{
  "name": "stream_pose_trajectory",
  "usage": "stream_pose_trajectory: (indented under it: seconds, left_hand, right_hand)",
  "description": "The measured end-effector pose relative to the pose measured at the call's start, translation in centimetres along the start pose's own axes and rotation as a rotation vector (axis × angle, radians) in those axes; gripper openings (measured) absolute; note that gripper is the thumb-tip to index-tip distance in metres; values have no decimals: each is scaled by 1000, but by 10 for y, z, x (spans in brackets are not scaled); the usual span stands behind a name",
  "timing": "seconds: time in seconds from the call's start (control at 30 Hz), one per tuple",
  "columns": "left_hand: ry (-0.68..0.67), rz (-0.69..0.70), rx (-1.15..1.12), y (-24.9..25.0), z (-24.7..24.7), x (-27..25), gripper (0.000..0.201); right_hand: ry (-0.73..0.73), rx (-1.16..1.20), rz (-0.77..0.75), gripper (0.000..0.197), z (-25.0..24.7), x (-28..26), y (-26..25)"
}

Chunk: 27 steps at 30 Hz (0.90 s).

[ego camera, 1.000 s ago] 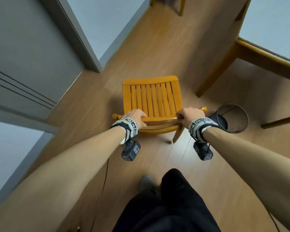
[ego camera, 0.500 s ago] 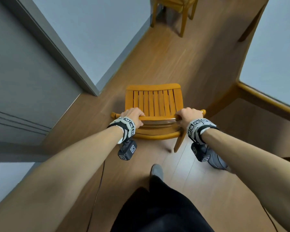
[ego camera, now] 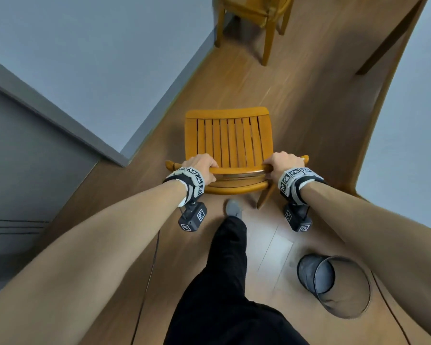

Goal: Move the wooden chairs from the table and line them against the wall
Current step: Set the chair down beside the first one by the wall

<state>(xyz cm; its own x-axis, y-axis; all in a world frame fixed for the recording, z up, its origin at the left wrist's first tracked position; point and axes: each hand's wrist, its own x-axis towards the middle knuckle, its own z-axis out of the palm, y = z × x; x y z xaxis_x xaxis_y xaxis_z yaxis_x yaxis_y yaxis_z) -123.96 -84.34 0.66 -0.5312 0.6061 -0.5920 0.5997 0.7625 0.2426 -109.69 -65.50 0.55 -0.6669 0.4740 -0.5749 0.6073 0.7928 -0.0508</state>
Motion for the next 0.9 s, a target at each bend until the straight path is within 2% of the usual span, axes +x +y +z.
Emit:
stream_pose_trajectory:
  seconds: [0.17,0.37,0.57,0.9]
  left_hand:
    - [6,-21,-14,24,-65,106,45]
    - [-1,-16,-30,56,-141,212,46]
    - [30,-56,-67,88,-201,291,45]
    - [77,-190,-161,136,-283,417,33]
  right_hand:
    - [-23,-2,-2,30,-69,101,27]
    - [-44,-16,-5,32,-151,209,59]
    - [-51,-40,-34,44,-231,299,89]
    - [-66,-155,-246,42,-349,451,136]
